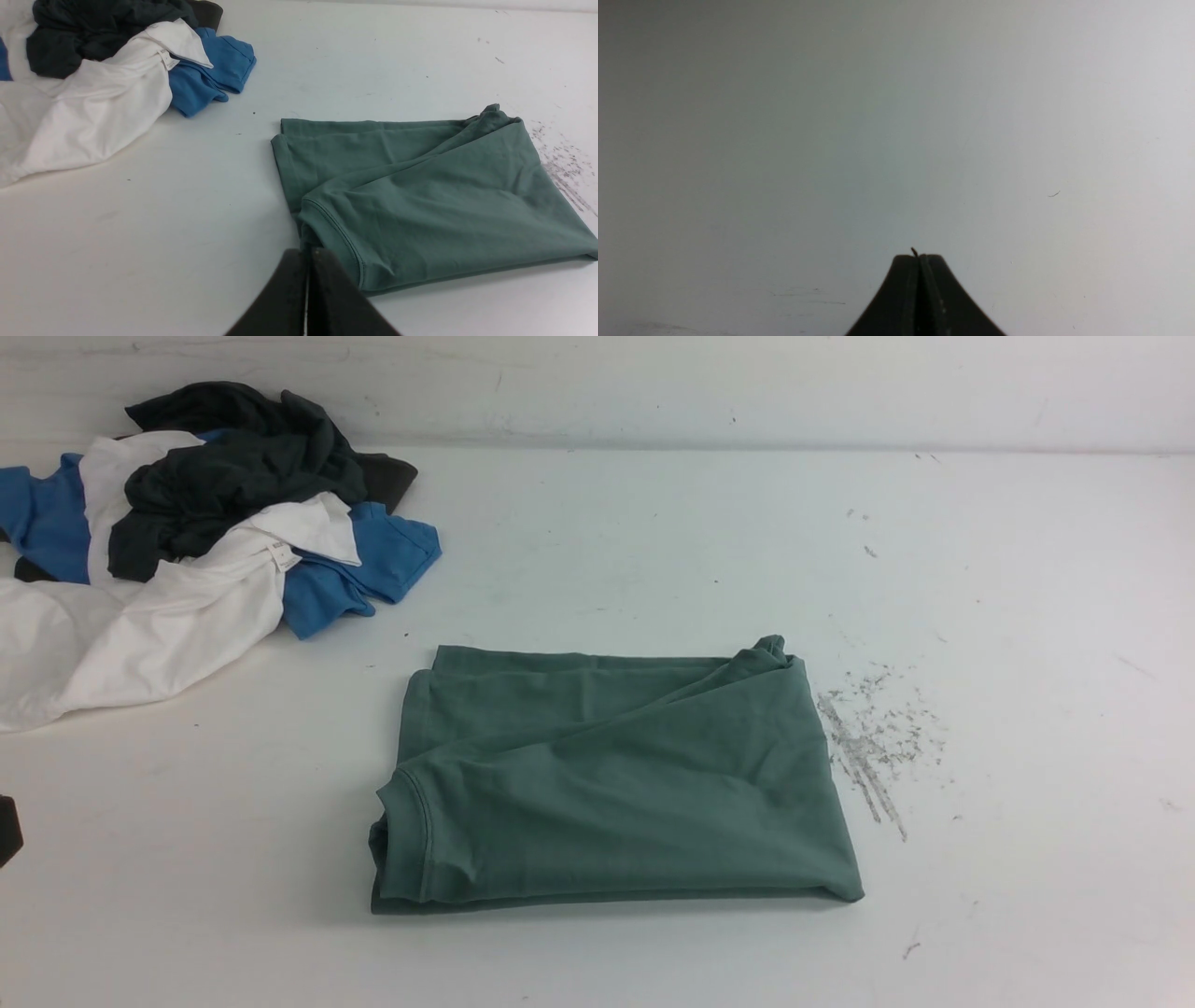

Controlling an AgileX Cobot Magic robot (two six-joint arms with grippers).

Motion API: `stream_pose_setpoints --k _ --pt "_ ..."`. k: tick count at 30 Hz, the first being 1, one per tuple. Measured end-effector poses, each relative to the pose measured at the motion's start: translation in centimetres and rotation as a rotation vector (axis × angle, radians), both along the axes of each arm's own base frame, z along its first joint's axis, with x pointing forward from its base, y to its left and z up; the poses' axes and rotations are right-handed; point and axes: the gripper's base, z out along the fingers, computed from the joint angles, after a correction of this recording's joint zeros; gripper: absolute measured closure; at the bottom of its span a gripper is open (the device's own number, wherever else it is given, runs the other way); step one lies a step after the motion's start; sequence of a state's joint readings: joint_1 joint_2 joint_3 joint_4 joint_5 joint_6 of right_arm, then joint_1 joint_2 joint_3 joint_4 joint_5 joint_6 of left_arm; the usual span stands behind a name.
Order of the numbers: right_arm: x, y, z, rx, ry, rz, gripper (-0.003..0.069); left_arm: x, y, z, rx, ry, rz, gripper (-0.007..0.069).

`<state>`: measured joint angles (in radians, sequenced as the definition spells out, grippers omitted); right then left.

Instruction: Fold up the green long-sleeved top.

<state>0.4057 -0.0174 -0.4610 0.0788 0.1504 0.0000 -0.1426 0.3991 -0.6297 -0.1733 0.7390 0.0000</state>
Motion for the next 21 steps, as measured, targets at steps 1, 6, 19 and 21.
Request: stream_pose_setpoints --k 1,6,19,21 --pt "0.0 0.0 0.0 0.000 0.000 0.000 0.0676 0.0 0.0 0.0 0.005 -0.001 0.002 0.0629" --pt "0.0 0.0 0.0 0.000 0.000 0.000 0.0676 0.0 0.1 0.0 0.019 -0.004 0.002 0.0629" --pt "0.0 0.0 0.0 -0.011 -0.005 -0.007 0.0676 -0.9 1.0 -4.7 0.208 -0.166 0.012 0.0629" --pt "0.0 0.0 0.0 -0.012 -0.005 -0.008 0.0676 -1.4 1.1 -6.9 0.225 -0.166 0.014 0.0629"
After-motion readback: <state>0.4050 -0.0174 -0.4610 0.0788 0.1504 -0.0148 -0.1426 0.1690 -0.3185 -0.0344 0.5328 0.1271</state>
